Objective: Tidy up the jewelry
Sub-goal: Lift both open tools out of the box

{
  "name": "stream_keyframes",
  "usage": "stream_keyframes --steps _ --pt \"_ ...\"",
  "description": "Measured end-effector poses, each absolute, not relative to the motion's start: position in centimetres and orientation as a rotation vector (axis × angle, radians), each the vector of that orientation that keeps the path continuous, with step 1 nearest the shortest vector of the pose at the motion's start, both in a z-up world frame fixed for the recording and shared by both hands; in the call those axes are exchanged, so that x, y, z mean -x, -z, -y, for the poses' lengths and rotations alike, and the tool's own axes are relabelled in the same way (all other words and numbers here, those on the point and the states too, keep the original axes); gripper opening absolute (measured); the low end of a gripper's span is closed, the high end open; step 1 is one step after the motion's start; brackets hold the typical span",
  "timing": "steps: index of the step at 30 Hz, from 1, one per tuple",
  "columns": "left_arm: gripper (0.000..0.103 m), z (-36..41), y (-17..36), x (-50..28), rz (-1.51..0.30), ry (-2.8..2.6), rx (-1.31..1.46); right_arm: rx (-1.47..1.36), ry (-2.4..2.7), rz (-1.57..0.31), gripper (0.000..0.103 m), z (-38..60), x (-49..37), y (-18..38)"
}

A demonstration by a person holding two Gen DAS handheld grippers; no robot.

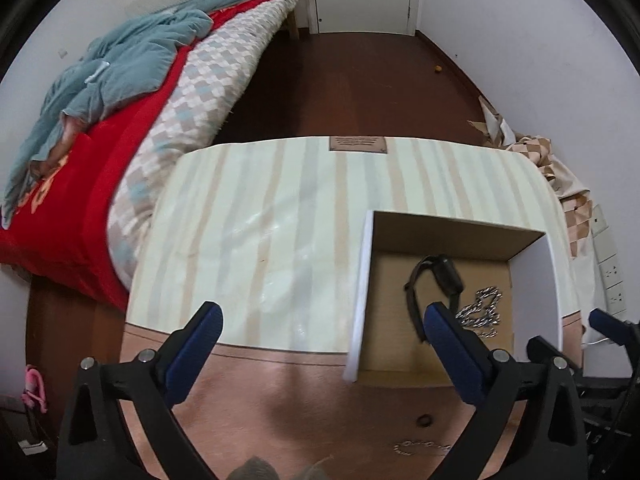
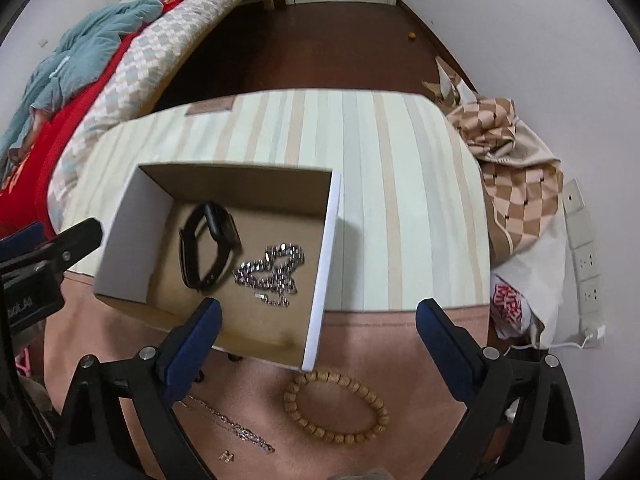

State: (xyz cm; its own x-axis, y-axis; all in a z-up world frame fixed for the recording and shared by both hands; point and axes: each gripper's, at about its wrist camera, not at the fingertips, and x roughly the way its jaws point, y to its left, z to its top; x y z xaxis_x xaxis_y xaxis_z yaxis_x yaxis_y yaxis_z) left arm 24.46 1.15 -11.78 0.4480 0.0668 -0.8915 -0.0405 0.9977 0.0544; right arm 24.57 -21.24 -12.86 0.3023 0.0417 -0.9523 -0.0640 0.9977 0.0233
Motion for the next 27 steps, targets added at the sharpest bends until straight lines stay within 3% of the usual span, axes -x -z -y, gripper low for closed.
stream_keyframes --steps 11,27 --pt "0.103 -1.6 10.2 -22.2 -1.048 -0.1 -0.024 0.04 -0.01 -1.201 0.099 21.0 -23.1 11.1" --pt "0.103 -1.5 4.4 -15.9 -0.93 -0.102 -0.015 0.044 0.019 -1.03 0.099 21.7 -17.2 3.2"
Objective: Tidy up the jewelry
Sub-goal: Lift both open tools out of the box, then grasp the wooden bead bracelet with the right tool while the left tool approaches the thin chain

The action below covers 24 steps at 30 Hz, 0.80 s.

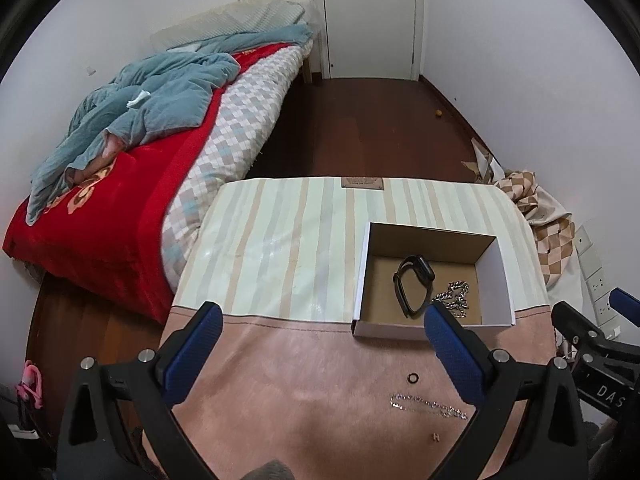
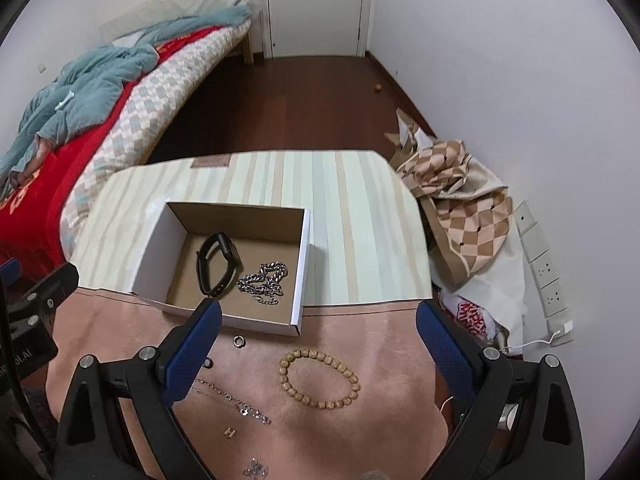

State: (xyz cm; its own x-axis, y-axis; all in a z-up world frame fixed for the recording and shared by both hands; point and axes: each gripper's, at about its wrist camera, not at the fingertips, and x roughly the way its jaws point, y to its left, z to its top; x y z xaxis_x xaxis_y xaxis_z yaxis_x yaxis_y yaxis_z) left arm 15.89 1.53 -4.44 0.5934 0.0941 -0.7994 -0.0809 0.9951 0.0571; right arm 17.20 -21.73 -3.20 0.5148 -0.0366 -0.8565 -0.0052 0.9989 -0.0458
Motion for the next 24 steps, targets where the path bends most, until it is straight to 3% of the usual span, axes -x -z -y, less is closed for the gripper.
stream_keyframes --steps 13,24 --pt "0.103 -2.0 4.4 -12.4 -0.943 -0.104 -0.007 0.008 -0.009 -1.014 0.099 21.8 -13.0 1.5" --pt "0.103 -1.3 13.8 -12.5 -1.118 -0.142 -0.071 -0.157 0.101 -1.221 0.099 27.9 -11.7 12.2"
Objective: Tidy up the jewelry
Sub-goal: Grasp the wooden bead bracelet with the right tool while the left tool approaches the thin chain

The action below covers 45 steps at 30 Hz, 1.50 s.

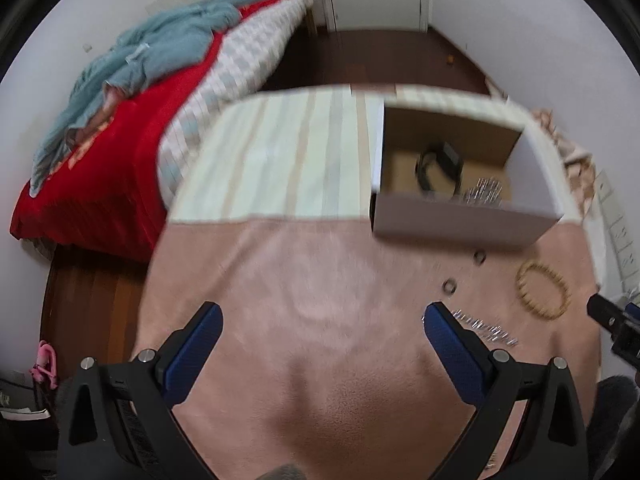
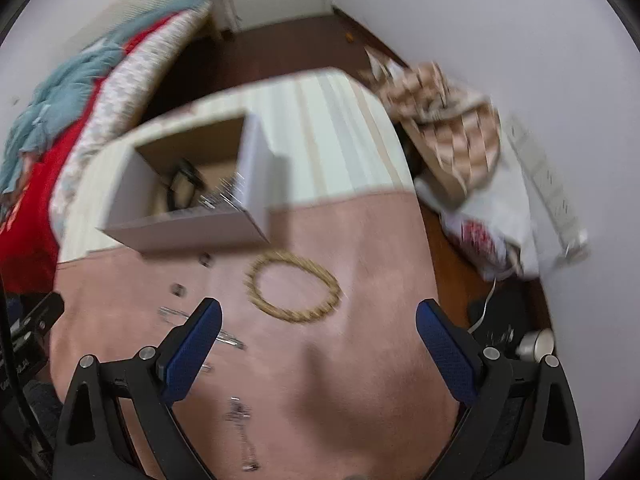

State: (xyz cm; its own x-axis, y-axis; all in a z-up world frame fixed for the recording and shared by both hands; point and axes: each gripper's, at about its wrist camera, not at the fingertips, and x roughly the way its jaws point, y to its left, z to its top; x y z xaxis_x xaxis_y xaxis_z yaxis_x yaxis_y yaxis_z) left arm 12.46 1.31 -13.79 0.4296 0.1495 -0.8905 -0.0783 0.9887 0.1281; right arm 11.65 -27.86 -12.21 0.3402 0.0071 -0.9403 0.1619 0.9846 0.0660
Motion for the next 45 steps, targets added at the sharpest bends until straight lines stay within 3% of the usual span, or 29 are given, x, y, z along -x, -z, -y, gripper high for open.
stream_keyframes --steps 3,8,14,15,17,19,22,26,28,32,45 --pt "0.103 -1.0 16.2 -13.0 -1.17 -0.139 -0.074 -0.195 0.114 -1.262 0.098 29.1 -12.2 15.7" --pt "0.103 -0.6 18.5 -13.8 -1.218 -0.121 -0.07 -0.203 0.121 -1.254 0.075 29.7 -13.6 18.8" --pt "0.102 0.1 19.8 -14.7 -1.253 -0.031 -0.005 -0.087 0.123 -1.196 0.058 28.0 -14.4 19.0" --pt "0.102 0.6 20.0 -14.7 -1.258 -0.006 -0.006 -0.063 0.132 -1.187 0.052 27.8 -14.3 18.8" --pt "0.102 1.4 20.3 -14.6 -1.27 0.037 -0.008 -0.059 0.119 -1.176 0.018 27.9 -14.1 18.6" --pt "0.102 2.2 20.5 -14.5 -1.284 0.074 -0.004 -0.079 0.105 -1.183 0.01 28.3 -13.9 18.5" --pt "0.097 3.4 21.0 -14.4 -1.296 0.119 -0.011 -0.098 0.093 -1.191 0.01 28.9 -13.3 18.4" --pt "0.078 4.5 21.2 -14.3 -1.286 0.145 -0.019 -0.078 0.097 -1.19 0.009 28.6 -12.7 18.4" --pt "0.062 5.2 20.9 -14.3 -1.266 0.148 -0.044 -0.073 0.1 -1.191 0.009 28.3 -12.6 18.4" --pt "0.011 6.1 20.6 -14.3 -1.242 0.173 -0.066 -0.063 0.103 -1.195 0.01 28.1 -12.6 18.3" --pt "0.007 0.7 17.4 -14.4 -1.195 0.205 0.089 -0.158 0.047 -1.176 0.009 27.9 -11.9 17.2"
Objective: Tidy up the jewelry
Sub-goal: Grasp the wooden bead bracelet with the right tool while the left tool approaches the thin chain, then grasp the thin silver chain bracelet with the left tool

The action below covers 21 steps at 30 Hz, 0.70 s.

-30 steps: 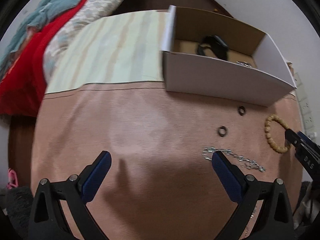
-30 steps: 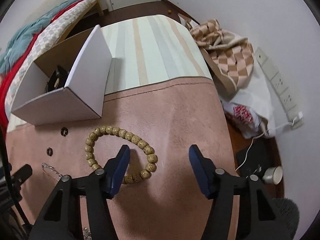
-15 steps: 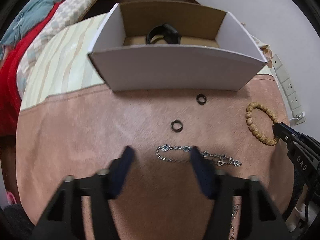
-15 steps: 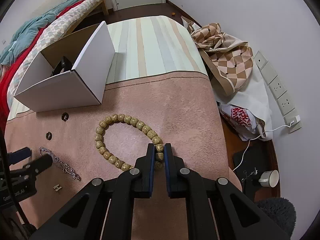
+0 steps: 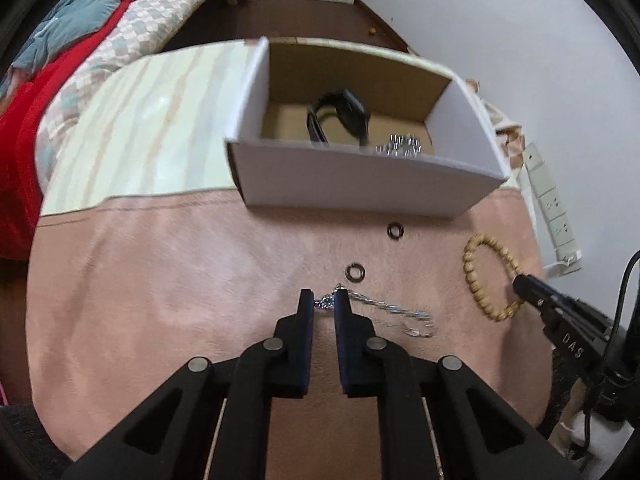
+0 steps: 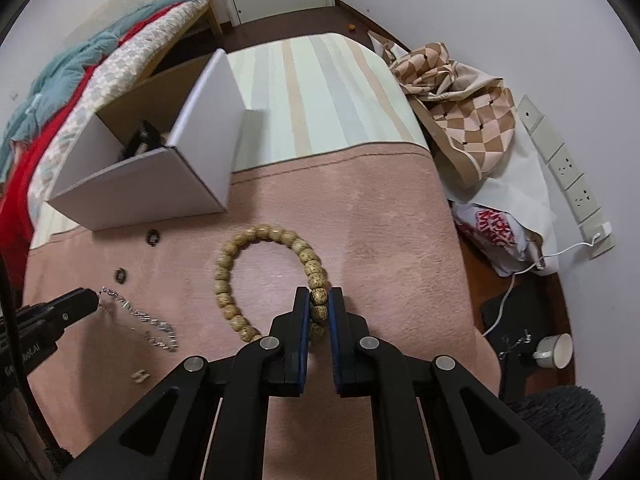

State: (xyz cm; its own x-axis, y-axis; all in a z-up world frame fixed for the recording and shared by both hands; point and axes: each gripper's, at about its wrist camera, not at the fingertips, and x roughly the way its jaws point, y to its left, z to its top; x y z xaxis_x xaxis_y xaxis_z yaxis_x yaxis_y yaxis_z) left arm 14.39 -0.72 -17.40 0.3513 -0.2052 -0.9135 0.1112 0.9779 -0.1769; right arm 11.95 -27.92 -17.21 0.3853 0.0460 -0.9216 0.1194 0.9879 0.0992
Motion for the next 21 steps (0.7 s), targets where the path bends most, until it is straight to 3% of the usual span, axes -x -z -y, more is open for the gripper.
stream_keyframes --steps 7,8,17,19,21 --pt "0.007 0.2 13.4 -14.4 -1.133 0.233 0.116 -0.209 -0.014 -1.119 0.009 27.2 -11.9 14.0" --pt "0.0 0.2 12.8 -14.4 -1.125 0.241 0.118 -0.217 -0.028 -1.111 0.009 27.1 -11.9 13.3" --pt "0.0 -0.2 9.8 -15.4 -1.058 0.278 0.137 -0.235 -0.109 -1.021 0.009 25.9 -12.9 6.9" --pt "0.005 -0.3 11.4 -16.2 -1.119 0.303 0.165 -0.227 -0.11 -1.007 0.009 25.7 -13.2 6.1" --pt "0.022 -0.2 13.8 -17.0 -1.189 0.304 0.186 -0.216 -0.101 -1.006 0.009 25.6 -13.4 6.3"
